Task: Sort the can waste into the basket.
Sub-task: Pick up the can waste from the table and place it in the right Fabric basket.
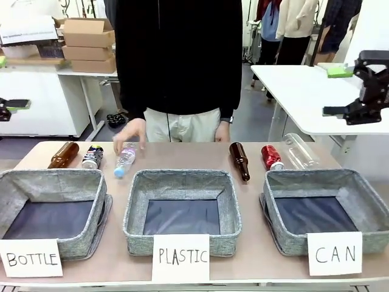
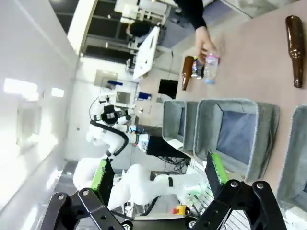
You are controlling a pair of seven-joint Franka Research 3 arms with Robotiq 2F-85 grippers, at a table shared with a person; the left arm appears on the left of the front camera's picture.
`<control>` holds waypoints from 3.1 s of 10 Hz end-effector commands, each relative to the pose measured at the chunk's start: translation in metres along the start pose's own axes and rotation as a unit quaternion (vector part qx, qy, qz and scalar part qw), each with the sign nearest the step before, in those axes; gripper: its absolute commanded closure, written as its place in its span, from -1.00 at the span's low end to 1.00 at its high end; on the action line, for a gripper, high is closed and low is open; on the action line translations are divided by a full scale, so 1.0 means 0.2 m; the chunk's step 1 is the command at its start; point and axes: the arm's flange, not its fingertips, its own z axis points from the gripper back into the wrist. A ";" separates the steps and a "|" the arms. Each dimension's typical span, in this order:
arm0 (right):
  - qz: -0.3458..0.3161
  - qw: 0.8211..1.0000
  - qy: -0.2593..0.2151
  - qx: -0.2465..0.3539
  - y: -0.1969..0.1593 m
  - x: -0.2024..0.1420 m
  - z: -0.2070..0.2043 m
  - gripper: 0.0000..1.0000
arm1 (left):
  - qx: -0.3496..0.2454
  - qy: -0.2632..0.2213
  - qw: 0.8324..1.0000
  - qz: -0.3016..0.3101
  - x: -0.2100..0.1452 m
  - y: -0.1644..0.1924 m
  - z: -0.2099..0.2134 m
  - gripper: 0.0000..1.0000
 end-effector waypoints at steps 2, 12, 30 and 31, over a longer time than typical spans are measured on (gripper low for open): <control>0.089 0.996 0.018 -0.013 0.10 -0.05 0.02 -1.00 | 0.047 0.037 0.995 -0.074 -0.05 -0.01 -0.02 -1.00; 0.283 0.698 0.081 -0.653 0.14 0.28 -0.29 -1.00 | 0.047 0.037 0.995 -0.074 -0.05 -0.01 -0.02 -1.00; 0.111 0.817 0.229 -0.517 -0.85 1.10 -1.03 -1.00 | 0.047 0.037 0.995 -0.074 -0.05 -0.01 -0.02 -1.00; 0.108 0.821 0.239 -0.507 -0.90 1.13 -1.11 -1.00 | 0.047 0.037 0.995 -0.074 -0.05 -0.01 -0.02 -1.00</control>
